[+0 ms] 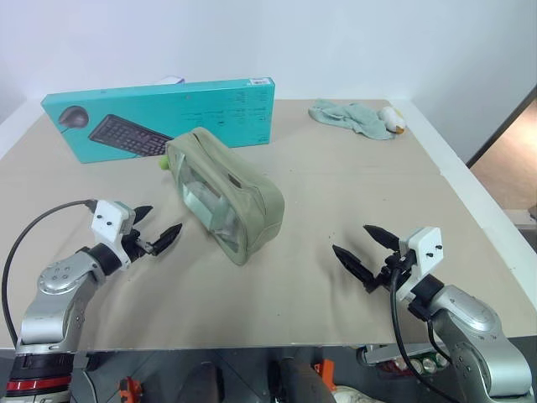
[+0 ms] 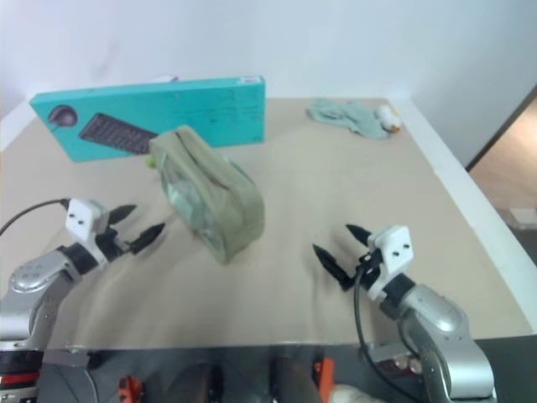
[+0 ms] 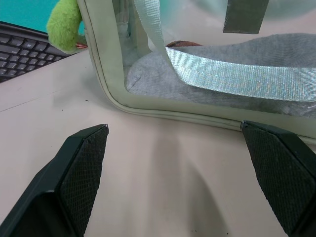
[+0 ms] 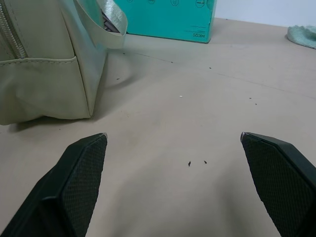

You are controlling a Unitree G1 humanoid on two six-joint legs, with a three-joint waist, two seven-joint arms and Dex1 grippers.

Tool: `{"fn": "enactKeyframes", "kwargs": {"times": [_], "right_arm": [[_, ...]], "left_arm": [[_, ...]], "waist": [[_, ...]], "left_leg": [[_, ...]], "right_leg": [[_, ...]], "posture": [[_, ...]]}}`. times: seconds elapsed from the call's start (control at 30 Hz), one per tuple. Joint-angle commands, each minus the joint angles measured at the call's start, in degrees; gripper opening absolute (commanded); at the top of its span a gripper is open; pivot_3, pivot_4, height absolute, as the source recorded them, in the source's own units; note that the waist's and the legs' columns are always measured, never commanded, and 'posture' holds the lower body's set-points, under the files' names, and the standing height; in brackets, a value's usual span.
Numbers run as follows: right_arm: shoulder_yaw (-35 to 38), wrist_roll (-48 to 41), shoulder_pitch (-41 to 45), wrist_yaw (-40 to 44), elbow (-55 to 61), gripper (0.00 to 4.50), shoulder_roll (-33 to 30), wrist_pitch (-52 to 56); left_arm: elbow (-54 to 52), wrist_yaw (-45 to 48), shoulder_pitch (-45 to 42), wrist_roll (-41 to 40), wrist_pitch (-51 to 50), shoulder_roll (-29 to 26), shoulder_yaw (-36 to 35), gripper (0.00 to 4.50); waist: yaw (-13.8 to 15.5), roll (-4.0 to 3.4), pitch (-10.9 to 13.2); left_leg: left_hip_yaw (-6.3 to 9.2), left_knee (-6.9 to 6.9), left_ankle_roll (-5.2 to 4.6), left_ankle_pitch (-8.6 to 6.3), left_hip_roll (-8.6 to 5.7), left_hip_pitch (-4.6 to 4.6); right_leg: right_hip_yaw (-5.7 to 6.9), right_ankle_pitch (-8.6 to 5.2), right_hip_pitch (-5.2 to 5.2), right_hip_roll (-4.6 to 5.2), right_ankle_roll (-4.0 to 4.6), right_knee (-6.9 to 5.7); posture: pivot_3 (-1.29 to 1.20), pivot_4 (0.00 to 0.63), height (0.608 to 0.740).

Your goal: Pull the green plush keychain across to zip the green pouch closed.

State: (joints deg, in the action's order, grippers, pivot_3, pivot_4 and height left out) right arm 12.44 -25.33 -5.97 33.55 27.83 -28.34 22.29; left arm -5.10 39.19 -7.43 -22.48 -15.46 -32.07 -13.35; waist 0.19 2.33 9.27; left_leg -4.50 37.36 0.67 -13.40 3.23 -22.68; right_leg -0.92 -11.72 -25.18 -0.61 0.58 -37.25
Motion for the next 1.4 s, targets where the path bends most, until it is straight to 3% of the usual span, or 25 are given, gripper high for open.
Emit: {"fn": "enactKeyframes", "kwargs": {"times": [0.03,0.23,0.43,0.5,0.6,0.77,0.97,1.2,1.4], "right_arm": [[1.16,-0.58,2.29,2.19,-0.96,4.5,-2.43,-0.75],[0.08,0.39,10.16,7.16,-9.97,4.5,-6.71,-2.99],[-0.45,1.14,11.53,8.92,-12.45,4.5,-7.2,-4.62],[-0.76,0.55,11.98,10.01,-12.25,4.5,-7.4,-4.51],[-1.39,-4.27,17.28,11.02,-8.34,4.5,-8.64,1.61],[-3.61,-10.78,27.52,10.91,-4.7,4.5,-10.12,11.41],[-9.71,-12.85,37.3,11.45,-7.31,4.5,-7.77,17.77],[-15.65,-7.93,42.46,13.74,-16.3,4.5,-5.12,15.46],[-16.56,-7.48,46.85,13.16,-21.71,4.5,-0.43,16.64]], "left_arm": [[-0.55,0.07,-0.65,-0.57,1.97,0.12,-1.37,4.45],[-1.08,-0.23,0.44,-2.56,3.57,2.09,-3.06,4.45],[-2.26,-1.97,1.58,-3.65,3.58,3.09,-4.64,4.45],[-5.72,-0.9,3.36,-7.9,0.82,3.5,-5.28,4.45],[-13.58,3.24,6.22,-15.64,-5.3,0.57,-5.72,4.45],[-20.69,7.6,8.52,-21.52,-10.22,-5.65,-7.61,4.45],[-25.34,11.18,6.05,-25.21,-12.48,-11.57,-7.74,4.45],[-25.22,9.43,1.53,-25.35,-13.32,-11.52,-6.28,4.45],[-25.37,7.23,-0.1,-24.11,-12.98,-9.36,-3.62,4.45]], "waist": [[-0.01,0.0,0.0],[-0.04,0.07,0.0],[0.01,0.06,0.0],[0.01,0.06,0.0],[-0.41,0.09,0.04],[-1.35,0.11,0.09],[-1.37,0.11,0.09],[-1.36,0.12,0.09],[-1.39,0.12,0.09]], "left_leg": [[0.0,0.0,0.0,0.0,0.0,0.0],[-0.18,0.11,-0.04,0.02,-0.09,0.07],[-0.05,0.02,-0.03,0.01,-0.06,0.03],[-0.06,0.02,-0.03,-0.01,-0.04,0.02],[-0.15,0.05,-0.02,-0.02,0.13,0.01],[-0.1,0.13,-0.04,0.01,0.17,0.11],[-0.05,0.06,-0.04,0.01,0.13,0.12],[-0.07,0.03,-0.02,-0.03,0.1,-0.06],[-0.06,0.05,-0.02,-0.03,0.08,-0.08]], "right_leg": [[0.0,0.0,0.0,0.0,0.0,0.0],[-0.08,0.09,0.02,-0.02,0.12,0.0],[-0.04,0.08,0.01,-0.09,0.12,0.0],[-0.06,0.08,0.0,-0.09,0.11,0.0],[-0.13,0.11,-0.04,-0.07,0.05,0.0],[-0.11,0.11,0.02,-0.13,0.23,-0.05],[-0.1,0.06,-0.02,-0.26,0.36,-0.06],[-0.13,0.06,-0.13,-0.2,0.24,-0.05],[-0.11,0.09,-0.15,-0.23,0.22,-0.05]], "posture": [[0.0,0.15,0.74],[0.0,0.15,0.74],[0.0,0.15,0.74],[0.0,0.15,0.74],[0.0,0.15,0.74],[0.0,0.15,0.74],[0.0,0.15,0.74],[0.0,0.15,0.74],[0.0,0.15,0.74]]}}
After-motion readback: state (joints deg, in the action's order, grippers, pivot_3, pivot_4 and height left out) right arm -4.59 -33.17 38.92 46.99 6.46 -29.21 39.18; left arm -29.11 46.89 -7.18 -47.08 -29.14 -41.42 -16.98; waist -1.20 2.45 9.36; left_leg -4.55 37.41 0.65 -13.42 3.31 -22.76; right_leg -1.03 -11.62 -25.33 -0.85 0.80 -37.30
